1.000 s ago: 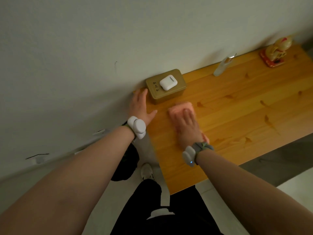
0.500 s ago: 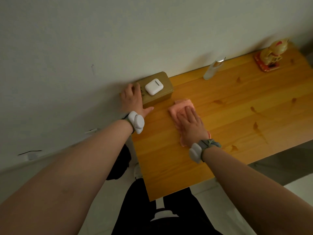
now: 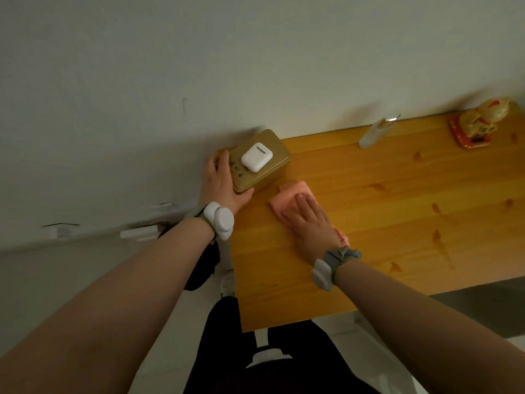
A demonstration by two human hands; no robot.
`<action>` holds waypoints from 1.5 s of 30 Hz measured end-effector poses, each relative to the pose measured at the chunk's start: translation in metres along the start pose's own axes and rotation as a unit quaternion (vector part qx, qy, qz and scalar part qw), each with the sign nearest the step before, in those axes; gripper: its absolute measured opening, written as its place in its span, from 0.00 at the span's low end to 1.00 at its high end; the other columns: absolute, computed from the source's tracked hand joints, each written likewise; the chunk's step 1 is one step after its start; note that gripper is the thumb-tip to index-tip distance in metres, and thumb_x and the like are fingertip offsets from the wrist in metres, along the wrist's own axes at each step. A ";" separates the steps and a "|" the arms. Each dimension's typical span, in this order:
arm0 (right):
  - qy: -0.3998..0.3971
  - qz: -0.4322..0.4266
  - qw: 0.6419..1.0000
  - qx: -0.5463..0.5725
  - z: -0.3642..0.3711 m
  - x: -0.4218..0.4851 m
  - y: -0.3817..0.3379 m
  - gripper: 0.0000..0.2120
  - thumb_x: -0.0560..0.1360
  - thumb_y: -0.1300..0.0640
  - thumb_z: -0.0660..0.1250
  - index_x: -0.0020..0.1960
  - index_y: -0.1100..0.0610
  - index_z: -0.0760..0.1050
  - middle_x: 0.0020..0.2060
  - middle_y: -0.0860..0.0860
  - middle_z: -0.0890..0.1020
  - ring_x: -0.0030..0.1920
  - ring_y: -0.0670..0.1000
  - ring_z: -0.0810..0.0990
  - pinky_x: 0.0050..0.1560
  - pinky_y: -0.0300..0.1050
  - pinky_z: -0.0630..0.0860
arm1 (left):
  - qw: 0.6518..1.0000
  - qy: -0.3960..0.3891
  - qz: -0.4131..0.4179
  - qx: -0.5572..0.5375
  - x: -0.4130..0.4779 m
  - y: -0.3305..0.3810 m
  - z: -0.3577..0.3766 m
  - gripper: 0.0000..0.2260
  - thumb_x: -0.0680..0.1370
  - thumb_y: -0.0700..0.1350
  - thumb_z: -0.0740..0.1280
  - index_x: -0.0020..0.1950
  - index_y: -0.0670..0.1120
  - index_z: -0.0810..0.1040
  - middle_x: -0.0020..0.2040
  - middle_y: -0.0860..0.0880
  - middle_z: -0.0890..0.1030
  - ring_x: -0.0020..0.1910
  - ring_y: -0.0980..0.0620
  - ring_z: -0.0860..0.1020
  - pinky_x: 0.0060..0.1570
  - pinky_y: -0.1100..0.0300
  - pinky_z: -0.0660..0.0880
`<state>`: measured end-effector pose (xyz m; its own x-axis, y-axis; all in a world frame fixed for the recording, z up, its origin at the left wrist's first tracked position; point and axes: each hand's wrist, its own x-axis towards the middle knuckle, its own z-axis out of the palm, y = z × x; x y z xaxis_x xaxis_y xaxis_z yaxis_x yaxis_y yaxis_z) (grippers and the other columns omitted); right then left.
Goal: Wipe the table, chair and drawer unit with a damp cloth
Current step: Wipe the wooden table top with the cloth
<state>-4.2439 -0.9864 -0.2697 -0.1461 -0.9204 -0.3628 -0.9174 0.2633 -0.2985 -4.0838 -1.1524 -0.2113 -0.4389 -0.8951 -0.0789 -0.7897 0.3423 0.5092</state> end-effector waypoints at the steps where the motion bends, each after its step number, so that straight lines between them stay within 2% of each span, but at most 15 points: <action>1: -0.013 -0.023 1.000 -0.013 0.000 0.004 -0.006 0.26 0.80 0.51 0.56 0.75 0.42 0.51 0.77 0.53 0.43 0.75 0.55 0.35 0.71 0.51 0.37 | 1.000 0.009 -0.007 0.003 -0.006 -0.008 -0.006 0.40 0.65 0.52 0.75 0.71 0.43 0.59 0.65 0.40 0.64 0.61 0.41 0.68 0.58 0.51 0.70; 7: -0.037 -0.106 0.993 -0.042 -0.014 0.050 -0.051 0.25 0.81 0.50 0.53 0.76 0.44 0.50 0.77 0.54 0.43 0.76 0.58 0.37 0.73 0.54 0.41 | 0.995 0.054 -0.082 0.016 -0.042 -0.060 -0.047 0.39 0.63 0.51 0.76 0.69 0.43 0.62 0.64 0.41 0.64 0.61 0.42 0.68 0.58 0.53 0.69; 13: -0.049 -0.120 0.991 -0.042 -0.026 0.113 -0.089 0.25 0.82 0.47 0.49 0.77 0.47 0.47 0.77 0.55 0.43 0.76 0.58 0.38 0.74 0.54 0.42 | 0.990 0.071 -0.117 0.022 -0.061 -0.089 -0.067 0.41 0.64 0.50 0.76 0.71 0.41 0.61 0.65 0.40 0.64 0.62 0.41 0.67 0.60 0.51 0.69; 17: -0.046 -0.098 0.994 -0.033 -0.033 0.133 -0.083 0.27 0.81 0.42 0.49 0.77 0.46 0.45 0.77 0.52 0.41 0.76 0.55 0.37 0.74 0.55 0.44 | 0.992 0.063 -0.105 0.011 -0.058 -0.085 -0.064 0.41 0.64 0.50 0.76 0.71 0.41 0.61 0.65 0.40 0.63 0.62 0.41 0.67 0.60 0.52 0.68; 19: -0.051 -0.075 0.995 -0.048 -0.037 0.133 -0.069 0.34 0.78 0.42 0.58 0.77 0.45 0.43 0.77 0.51 0.40 0.76 0.55 0.36 0.74 0.56 0.45 | 0.994 0.053 -0.092 0.003 -0.053 -0.078 -0.060 0.41 0.65 0.50 0.76 0.71 0.41 0.61 0.65 0.40 0.63 0.62 0.41 0.67 0.60 0.53 0.68; 21: -0.067 -0.038 0.994 -0.082 -0.045 0.128 -0.051 0.52 0.67 0.43 0.73 0.76 0.46 0.39 0.76 0.50 0.38 0.75 0.56 0.35 0.74 0.57 0.46 | 0.996 0.042 -0.077 -0.003 -0.046 -0.069 -0.055 0.41 0.65 0.51 0.76 0.71 0.41 0.61 0.66 0.40 0.63 0.62 0.42 0.67 0.60 0.55 0.67; 23: -0.067 0.010 0.995 -0.070 -0.056 0.122 -0.030 0.62 0.59 0.46 0.80 0.76 0.46 0.38 0.76 0.51 0.37 0.75 0.56 0.35 0.75 0.57 0.46 | 0.998 0.029 -0.061 -0.009 -0.039 -0.059 -0.048 0.41 0.65 0.51 0.76 0.71 0.42 0.61 0.66 0.41 0.63 0.62 0.43 0.67 0.61 0.55 0.67; 25: -0.054 0.057 0.996 -0.044 -0.064 0.117 -0.004 0.62 0.58 0.48 0.80 0.77 0.46 0.40 0.76 0.52 0.38 0.76 0.56 0.37 0.75 0.57 0.48 | 0.999 0.013 -0.048 -0.010 -0.031 -0.048 -0.041 0.40 0.65 0.52 0.76 0.70 0.42 0.61 0.66 0.41 0.63 0.62 0.43 0.67 0.62 0.54 0.68; 29: -0.041 0.170 0.984 0.029 -0.076 0.103 0.047 0.47 0.71 0.50 0.71 0.77 0.46 0.41 0.77 0.53 0.39 0.76 0.56 0.37 0.75 0.59 0.48 | 1.000 -0.013 -0.023 -0.004 -0.015 -0.026 -0.024 0.41 0.65 0.53 0.76 0.71 0.43 0.60 0.66 0.41 0.63 0.63 0.43 0.67 0.62 0.53 0.68; 32: -0.031 0.224 0.973 0.046 -0.072 0.081 0.068 0.47 0.71 0.48 0.70 0.77 0.48 0.41 0.76 0.55 0.39 0.76 0.57 0.37 0.75 0.57 0.49 | 1.000 -0.027 -0.003 0.000 -0.005 -0.010 -0.009 0.42 0.65 0.53 0.76 0.73 0.43 0.58 0.66 0.41 0.63 0.64 0.43 0.66 0.61 0.52 0.68; 34: -0.002 0.231 0.973 0.022 -0.060 0.057 0.068 0.45 0.73 0.47 0.68 0.77 0.51 0.41 0.76 0.57 0.41 0.76 0.59 0.38 0.75 0.56 0.50 | 0.999 -0.040 0.008 -0.002 0.004 0.002 0.002 0.43 0.66 0.53 0.75 0.73 0.44 0.57 0.67 0.41 0.62 0.65 0.42 0.66 0.62 0.51 0.68; 36: 0.027 0.194 0.981 -0.001 -0.041 0.037 0.052 0.38 0.77 0.47 0.60 0.77 0.53 0.41 0.76 0.60 0.42 0.76 0.61 0.39 0.75 0.55 0.49 | 0.999 -0.038 0.010 0.000 0.010 0.006 0.007 0.43 0.66 0.53 0.75 0.73 0.44 0.56 0.68 0.42 0.62 0.65 0.42 0.65 0.61 0.51 0.68; 39: 0.026 0.154 0.988 0.013 -0.026 0.016 0.041 0.32 0.80 0.48 0.52 0.77 0.52 0.40 0.76 0.60 0.41 0.75 0.61 0.37 0.75 0.56 0.46 | 0.999 -0.041 0.016 -0.003 0.020 0.016 0.017 0.43 0.66 0.53 0.75 0.74 0.44 0.56 0.69 0.42 0.61 0.66 0.42 0.65 0.60 0.52 0.68; 42: -0.011 0.102 0.994 -0.032 -0.031 0.028 0.054 0.37 0.77 0.46 0.56 0.77 0.50 0.36 0.76 0.57 0.39 0.74 0.62 0.34 0.75 0.60 0.47 | 0.999 -0.046 0.019 0.002 0.029 0.021 0.023 0.43 0.66 0.52 0.75 0.74 0.44 0.56 0.69 0.41 0.61 0.66 0.41 0.65 0.61 0.50 0.68; 45: -0.043 0.114 0.992 -0.039 -0.051 0.069 0.080 0.51 0.69 0.47 0.70 0.76 0.48 0.35 0.76 0.55 0.38 0.74 0.60 0.33 0.75 0.60 0.48 | 0.998 -0.059 0.019 0.002 0.033 0.023 0.025 0.44 0.66 0.52 0.76 0.74 0.44 0.55 0.70 0.41 0.60 0.67 0.42 0.64 0.65 0.49 0.66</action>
<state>-4.3460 -1.0437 -0.2734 -0.3249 -0.8104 -0.4874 -0.8903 0.4360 -0.1314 -4.1270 -1.1673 -0.2240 -0.5159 -0.8416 -0.1597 -0.7730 0.3770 0.5102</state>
